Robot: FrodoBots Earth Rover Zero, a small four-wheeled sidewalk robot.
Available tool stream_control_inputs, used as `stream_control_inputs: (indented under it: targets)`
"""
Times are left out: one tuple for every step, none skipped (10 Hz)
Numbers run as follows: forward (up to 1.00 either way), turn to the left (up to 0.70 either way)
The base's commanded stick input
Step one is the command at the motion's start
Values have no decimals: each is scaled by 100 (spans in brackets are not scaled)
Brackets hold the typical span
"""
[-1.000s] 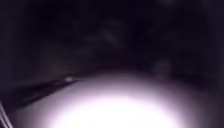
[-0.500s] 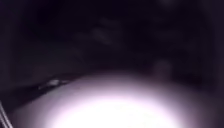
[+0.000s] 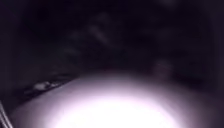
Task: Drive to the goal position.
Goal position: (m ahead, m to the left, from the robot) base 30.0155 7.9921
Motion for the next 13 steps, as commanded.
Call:
stream_control_inputs:
  targets:
    - [100, 0]
    - [100, 0]
    - [100, 0]
    - [100, 0]
    - [100, 0]
    - [100, 0]
    - [100, 0]
    - [100, 0]
    - [100, 0]
    - [100, 0]
    - [100, 0]
    - [100, 0]
    - [100, 0]
